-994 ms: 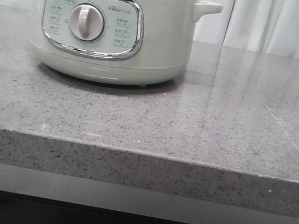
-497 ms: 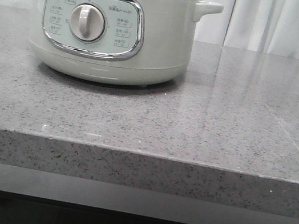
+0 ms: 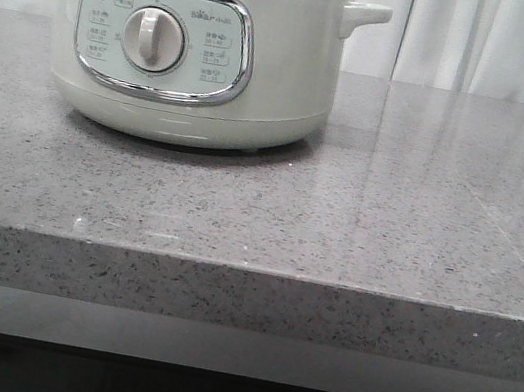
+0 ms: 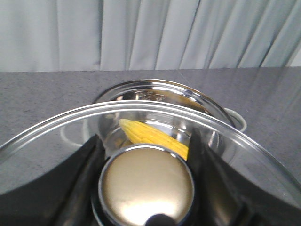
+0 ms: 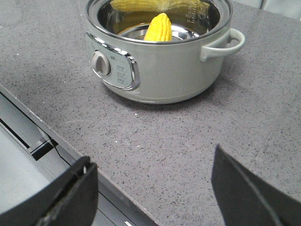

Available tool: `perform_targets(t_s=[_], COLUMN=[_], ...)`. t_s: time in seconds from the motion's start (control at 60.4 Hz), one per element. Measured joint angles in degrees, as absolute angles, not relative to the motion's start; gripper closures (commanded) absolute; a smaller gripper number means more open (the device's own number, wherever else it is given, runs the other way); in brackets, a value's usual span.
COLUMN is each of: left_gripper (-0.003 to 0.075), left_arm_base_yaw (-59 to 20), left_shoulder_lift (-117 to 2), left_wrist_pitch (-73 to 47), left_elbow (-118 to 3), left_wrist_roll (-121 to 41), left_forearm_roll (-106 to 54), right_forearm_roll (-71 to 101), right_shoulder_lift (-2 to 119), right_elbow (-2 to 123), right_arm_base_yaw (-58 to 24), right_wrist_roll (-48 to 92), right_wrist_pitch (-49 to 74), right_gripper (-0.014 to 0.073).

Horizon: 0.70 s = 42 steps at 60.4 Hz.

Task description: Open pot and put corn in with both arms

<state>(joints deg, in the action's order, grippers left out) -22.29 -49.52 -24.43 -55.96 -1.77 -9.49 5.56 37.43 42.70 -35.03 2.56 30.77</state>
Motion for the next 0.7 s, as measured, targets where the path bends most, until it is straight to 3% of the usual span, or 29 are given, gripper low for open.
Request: perform_targets(t_s=[0.298, 0.695], left_gripper=[0.0499, 0.0499], left_arm_base_yaw=[-30.38, -30.88], left_shoulder_lift=[-63.25, -78.37], left_wrist_pitch=[-19.42, -9.81], left_elbow=[-62.82, -70.55], left_wrist_roll=[-4.13, -4.26], left_forearm_roll=[-8.56, -4.76], right_forearm_roll=[5.56, 5.56], right_shoulder_lift=[37.43, 37.43], right_elbow=[42.7, 42.7], right_arm_base_yaw=[-35.03, -35.03], right_wrist_roll=[2.56, 2.56], right_wrist_pitch=[30.77, 30.77], right_gripper=[0.0063, 0.0063])
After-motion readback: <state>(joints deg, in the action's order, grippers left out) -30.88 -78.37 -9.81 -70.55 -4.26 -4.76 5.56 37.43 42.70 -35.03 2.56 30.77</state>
